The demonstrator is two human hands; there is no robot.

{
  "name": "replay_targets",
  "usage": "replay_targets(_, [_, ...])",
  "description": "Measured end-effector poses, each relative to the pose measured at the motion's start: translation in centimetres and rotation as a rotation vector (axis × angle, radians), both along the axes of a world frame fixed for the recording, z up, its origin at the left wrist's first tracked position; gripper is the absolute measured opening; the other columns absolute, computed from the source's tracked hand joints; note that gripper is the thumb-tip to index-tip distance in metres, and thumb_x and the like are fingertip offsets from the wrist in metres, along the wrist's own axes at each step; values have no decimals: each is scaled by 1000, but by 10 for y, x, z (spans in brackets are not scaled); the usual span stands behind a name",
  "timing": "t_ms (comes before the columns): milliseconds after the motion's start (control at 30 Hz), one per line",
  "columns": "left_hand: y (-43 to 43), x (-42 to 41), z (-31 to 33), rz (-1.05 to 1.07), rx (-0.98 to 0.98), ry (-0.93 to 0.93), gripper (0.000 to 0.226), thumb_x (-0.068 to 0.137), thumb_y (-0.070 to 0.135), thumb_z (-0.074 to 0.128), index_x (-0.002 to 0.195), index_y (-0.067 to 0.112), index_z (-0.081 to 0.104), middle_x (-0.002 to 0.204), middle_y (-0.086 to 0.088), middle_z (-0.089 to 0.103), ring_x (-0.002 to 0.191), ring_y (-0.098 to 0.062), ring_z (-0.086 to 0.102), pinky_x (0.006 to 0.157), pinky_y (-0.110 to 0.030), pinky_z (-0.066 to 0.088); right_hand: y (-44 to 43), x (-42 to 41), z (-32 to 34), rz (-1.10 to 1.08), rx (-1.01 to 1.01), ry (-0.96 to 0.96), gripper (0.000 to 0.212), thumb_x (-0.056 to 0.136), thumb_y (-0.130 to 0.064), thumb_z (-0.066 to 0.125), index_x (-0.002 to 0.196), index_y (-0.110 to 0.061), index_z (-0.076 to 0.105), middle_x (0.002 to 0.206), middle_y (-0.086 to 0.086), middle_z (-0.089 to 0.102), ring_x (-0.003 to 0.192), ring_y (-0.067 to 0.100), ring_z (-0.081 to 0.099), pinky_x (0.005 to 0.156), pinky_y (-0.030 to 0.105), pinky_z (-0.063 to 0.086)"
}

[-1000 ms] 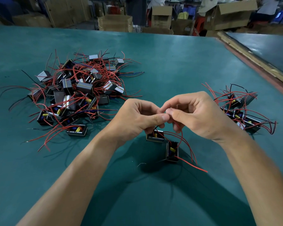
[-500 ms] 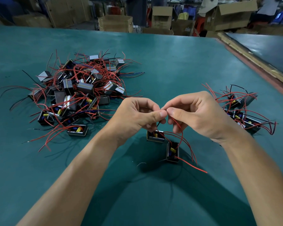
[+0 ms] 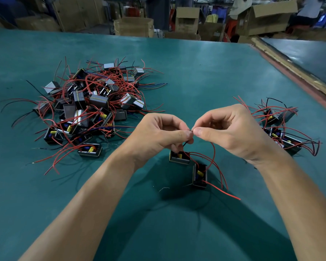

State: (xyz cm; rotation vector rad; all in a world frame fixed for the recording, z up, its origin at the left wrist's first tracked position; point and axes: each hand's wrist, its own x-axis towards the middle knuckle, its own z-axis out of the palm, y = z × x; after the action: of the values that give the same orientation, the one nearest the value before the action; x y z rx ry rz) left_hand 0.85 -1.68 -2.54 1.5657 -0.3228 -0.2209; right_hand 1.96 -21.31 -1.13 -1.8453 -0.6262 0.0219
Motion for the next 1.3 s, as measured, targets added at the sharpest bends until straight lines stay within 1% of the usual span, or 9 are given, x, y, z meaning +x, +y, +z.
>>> replay_targets(100, [0,0,-1,3,0,-6,14,84,-3,68,75,8,68,72,-10,71,50,-13,54,57,-24,50,0,0,-1,29,3,17,8,82,-9,71,73,-10,71,57,-8,63,49,1,51,50,11,38])
replay_targets(333, [-3,1,-3,34,-8,-19,12,83,-2,69,76,7,66,71,-10,71,48,-13,53,52,-22,49,0,0,-2,37,-26,29,16,89,5,65,82,-7,71,59,-12,66,44,0,53,46,5,37])
replay_targets(533, [-2,1,-4,79,-59,-14,12,82,-3,70,85,3,60,71,-11,71,48,-16,53,52,-22,49,1,-1,-2,25,-17,80,9,84,-8,67,89,-12,74,62,-7,65,44,2,50,45,7,36])
replay_targets(633, [-3,1,-3,65,-61,-10,13,81,-1,70,87,3,59,72,-11,72,48,-15,54,52,-23,50,2,-1,-1,29,-13,73,8,87,-5,66,88,-11,71,62,-8,66,44,2,52,46,8,38])
replay_targets(733, [-4,0,-2,65,-67,0,15,81,-1,70,90,2,59,72,-11,72,48,-15,54,52,-23,50,3,-1,0,5,1,75,4,85,-11,66,85,-12,70,62,-7,66,44,8,50,41,19,41])
replay_targets(900, [-4,-1,0,70,-59,-3,14,83,-3,69,90,2,59,71,-11,72,47,-16,55,52,-23,51,3,0,-1,-10,19,66,16,90,1,66,79,-10,70,64,0,68,45,13,55,44,23,46])
replay_targets(1067, [-5,-3,1,63,-24,-15,13,82,-7,68,90,2,61,63,-7,68,45,-14,54,53,-25,49,7,0,-5,-21,33,69,19,92,1,64,77,-11,67,64,3,66,50,16,64,52,25,54])
replay_targets(1200, [-8,-5,-1,64,29,-48,14,79,-2,74,90,-7,67,74,-23,68,47,-14,52,50,-23,46,10,1,-6,-55,6,-5,15,90,-8,67,76,-14,68,62,-4,63,50,11,59,53,21,48])
replay_targets(1300, [-12,-7,-2,54,99,-77,4,81,8,76,79,6,74,69,-10,71,47,-8,51,49,-20,43,11,0,-5,-73,-1,-61,12,86,-15,67,75,-17,70,61,-8,65,51,3,53,52,13,42])
